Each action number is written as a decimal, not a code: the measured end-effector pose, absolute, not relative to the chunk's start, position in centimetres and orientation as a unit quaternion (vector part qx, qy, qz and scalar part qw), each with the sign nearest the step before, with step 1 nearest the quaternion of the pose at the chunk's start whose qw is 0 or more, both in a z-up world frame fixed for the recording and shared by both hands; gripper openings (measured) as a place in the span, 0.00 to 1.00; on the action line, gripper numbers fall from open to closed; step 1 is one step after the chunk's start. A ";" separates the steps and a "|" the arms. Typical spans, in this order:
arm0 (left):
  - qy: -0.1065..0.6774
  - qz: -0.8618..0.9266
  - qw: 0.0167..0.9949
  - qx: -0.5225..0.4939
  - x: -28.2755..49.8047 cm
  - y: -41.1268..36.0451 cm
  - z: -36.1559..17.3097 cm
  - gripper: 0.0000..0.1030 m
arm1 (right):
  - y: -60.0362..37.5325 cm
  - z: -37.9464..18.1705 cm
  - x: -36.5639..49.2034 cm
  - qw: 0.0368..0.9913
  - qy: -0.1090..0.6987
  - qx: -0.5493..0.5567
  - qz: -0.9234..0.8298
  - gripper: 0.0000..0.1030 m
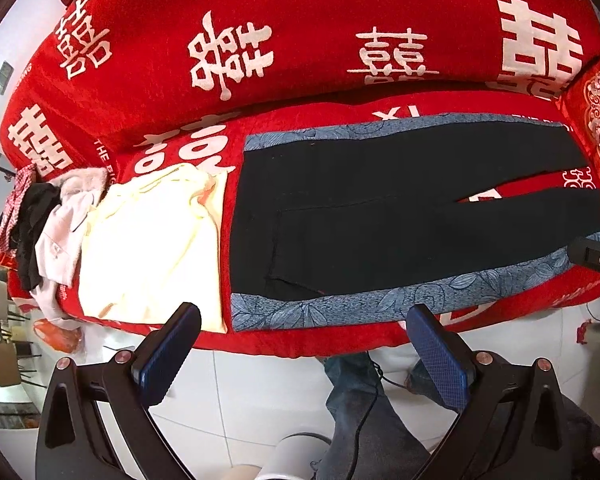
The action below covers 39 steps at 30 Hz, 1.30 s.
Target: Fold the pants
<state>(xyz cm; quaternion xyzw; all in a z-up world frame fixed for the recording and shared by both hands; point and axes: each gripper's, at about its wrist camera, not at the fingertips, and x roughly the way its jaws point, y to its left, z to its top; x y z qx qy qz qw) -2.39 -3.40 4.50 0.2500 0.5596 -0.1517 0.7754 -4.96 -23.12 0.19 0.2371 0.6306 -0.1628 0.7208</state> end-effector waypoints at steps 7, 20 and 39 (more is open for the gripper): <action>0.560 -0.138 0.778 0.249 -3.8 -4.3 5.0 1.00 | -24.2 0.3 -5.3 0.722 0.633 0.235 -0.152 1.00; 0.576 -0.105 0.775 0.237 -6.9 -5.1 5.0 1.00 | -25.8 0.1 -6.8 0.719 0.649 0.216 -0.119 1.00; 0.603 -0.145 0.759 0.201 -2.9 -1.6 1.2 1.00 | -24.2 -2.0 -5.0 0.695 0.663 0.224 -0.165 1.00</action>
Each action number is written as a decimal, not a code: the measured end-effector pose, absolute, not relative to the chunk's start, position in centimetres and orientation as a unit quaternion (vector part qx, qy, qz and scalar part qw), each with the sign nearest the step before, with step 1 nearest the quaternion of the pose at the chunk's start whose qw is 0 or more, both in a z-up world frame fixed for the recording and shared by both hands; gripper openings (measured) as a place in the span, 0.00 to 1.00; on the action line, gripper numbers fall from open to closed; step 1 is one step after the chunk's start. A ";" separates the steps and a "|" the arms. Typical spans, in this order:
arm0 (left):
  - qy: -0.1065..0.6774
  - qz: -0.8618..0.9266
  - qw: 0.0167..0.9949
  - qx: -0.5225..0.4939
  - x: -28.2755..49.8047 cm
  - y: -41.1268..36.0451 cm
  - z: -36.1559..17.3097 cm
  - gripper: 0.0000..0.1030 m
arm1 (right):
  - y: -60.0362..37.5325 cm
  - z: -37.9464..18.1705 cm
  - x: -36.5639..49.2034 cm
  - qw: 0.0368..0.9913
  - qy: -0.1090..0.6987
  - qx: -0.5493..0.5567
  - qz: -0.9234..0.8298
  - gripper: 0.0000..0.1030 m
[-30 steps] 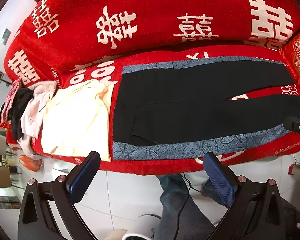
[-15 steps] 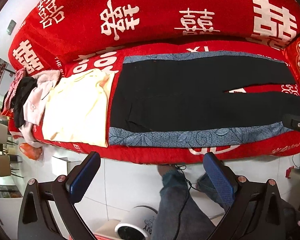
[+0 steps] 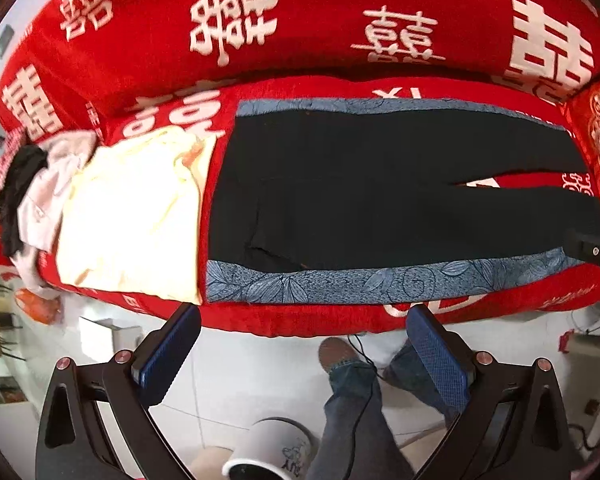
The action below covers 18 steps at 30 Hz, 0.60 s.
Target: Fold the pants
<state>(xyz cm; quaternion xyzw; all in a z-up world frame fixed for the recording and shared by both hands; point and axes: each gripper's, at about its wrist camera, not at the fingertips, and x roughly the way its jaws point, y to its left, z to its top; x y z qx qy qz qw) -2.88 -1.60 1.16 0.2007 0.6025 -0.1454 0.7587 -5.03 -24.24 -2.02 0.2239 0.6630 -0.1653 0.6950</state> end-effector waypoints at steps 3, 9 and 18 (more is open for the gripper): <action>0.623 -0.149 0.748 0.171 -1.4 -0.2 -1.5 1.00 | -23.6 -3.6 -4.5 0.693 0.658 0.249 -0.158 1.00; 0.656 -0.141 0.734 0.106 0.6 3.3 -9.2 1.00 | -20.8 -11.1 -4.0 0.661 0.647 0.376 -0.057 1.00; 0.657 -0.159 0.737 -0.018 1.4 7.7 -14.8 1.00 | -13.9 -23.5 -4.5 0.608 0.611 0.506 0.038 0.77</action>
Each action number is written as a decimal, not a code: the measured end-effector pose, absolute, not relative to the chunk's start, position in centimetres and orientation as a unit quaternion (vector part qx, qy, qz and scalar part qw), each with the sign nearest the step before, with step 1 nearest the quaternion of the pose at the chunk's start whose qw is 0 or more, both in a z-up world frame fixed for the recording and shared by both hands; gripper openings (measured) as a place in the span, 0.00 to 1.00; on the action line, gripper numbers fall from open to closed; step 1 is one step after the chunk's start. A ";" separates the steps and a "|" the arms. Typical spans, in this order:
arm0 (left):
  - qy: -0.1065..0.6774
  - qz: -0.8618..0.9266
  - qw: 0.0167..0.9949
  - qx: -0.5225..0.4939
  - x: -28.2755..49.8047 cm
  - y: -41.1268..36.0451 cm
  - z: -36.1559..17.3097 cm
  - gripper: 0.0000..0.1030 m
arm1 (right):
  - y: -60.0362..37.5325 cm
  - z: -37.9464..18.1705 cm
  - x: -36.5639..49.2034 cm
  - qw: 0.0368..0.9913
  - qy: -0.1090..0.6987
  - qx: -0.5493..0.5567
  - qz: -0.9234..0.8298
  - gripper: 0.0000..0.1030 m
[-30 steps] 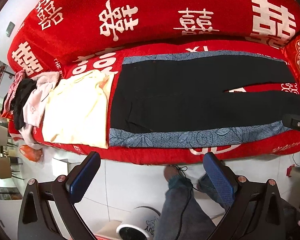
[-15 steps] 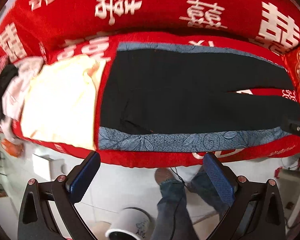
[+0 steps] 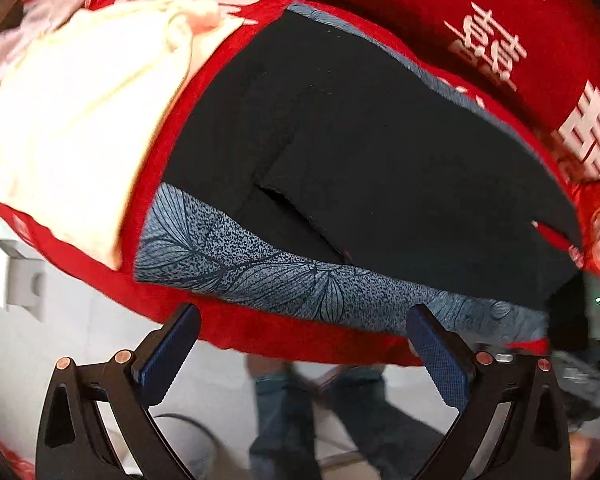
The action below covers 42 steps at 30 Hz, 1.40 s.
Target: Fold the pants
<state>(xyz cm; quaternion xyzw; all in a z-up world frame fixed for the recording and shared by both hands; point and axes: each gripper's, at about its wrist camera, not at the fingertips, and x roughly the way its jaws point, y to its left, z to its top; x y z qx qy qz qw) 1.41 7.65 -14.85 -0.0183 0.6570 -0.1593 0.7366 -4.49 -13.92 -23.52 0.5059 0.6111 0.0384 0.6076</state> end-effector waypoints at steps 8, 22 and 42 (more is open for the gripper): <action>0.666 -0.174 0.723 -0.058 1.2 8.9 -16.3 1.00 | -14.2 -27.5 -5.9 0.603 0.542 0.584 0.046 0.62; 0.670 -0.156 0.679 -0.256 4.0 10.1 -17.2 1.00 | -14.3 -20.2 -3.7 0.644 0.500 0.566 0.125 0.10; 0.683 -0.148 0.706 -0.120 4.9 8.4 -20.3 0.58 | -24.0 -25.9 -15.7 0.613 0.462 0.640 -0.036 0.51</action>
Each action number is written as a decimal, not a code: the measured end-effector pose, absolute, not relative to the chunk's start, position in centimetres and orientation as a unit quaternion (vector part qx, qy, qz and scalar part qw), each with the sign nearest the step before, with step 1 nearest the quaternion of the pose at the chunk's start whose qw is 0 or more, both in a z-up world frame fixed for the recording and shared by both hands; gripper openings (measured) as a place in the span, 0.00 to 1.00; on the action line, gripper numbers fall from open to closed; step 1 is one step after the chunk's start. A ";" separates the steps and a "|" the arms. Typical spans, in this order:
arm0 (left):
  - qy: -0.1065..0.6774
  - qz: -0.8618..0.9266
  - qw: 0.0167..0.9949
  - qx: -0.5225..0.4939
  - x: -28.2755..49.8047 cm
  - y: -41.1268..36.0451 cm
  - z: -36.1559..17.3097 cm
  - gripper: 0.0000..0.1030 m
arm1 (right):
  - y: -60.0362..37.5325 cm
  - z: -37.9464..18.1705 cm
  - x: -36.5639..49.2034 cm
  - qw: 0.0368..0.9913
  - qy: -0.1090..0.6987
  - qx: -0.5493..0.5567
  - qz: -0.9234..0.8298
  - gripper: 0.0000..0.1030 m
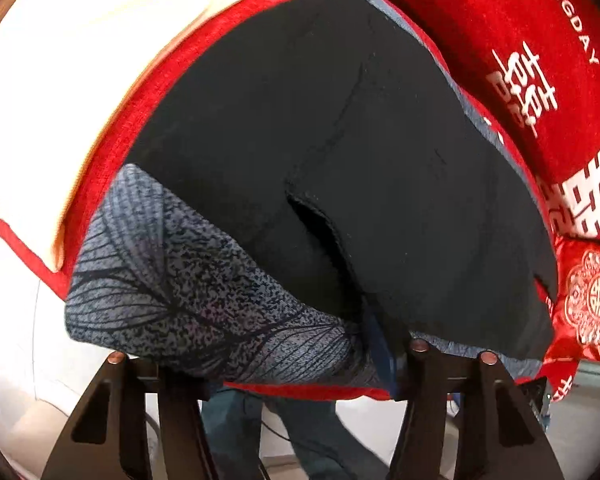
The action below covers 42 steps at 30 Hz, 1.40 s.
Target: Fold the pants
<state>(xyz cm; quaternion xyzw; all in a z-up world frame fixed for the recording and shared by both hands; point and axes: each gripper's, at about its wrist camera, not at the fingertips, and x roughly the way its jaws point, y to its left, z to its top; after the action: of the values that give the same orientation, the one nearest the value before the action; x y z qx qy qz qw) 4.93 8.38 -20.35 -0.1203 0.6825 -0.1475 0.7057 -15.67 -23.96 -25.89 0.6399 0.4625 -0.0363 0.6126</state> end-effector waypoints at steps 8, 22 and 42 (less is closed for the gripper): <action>0.667 -0.178 0.713 -0.125 5.0 8.9 -19.0 0.20 | -25.7 -25.0 -16.3 0.591 0.374 0.712 -0.050 0.08; 0.595 -0.189 0.769 -0.138 15.0 3.2 -8.3 0.20 | -33.7 -12.2 -0.5 0.682 0.457 0.568 0.065 0.08; 0.552 -0.087 0.829 -0.013 24.0 -3.9 -11.5 0.79 | -39.2 -19.3 15.8 0.665 0.588 0.458 0.041 0.60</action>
<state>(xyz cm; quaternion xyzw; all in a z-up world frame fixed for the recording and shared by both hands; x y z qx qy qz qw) 24.02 -3.87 -11.51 -0.0129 0.5522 -0.0875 0.8290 15.80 -39.19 -19.28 0.4585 0.5879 0.0405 0.6652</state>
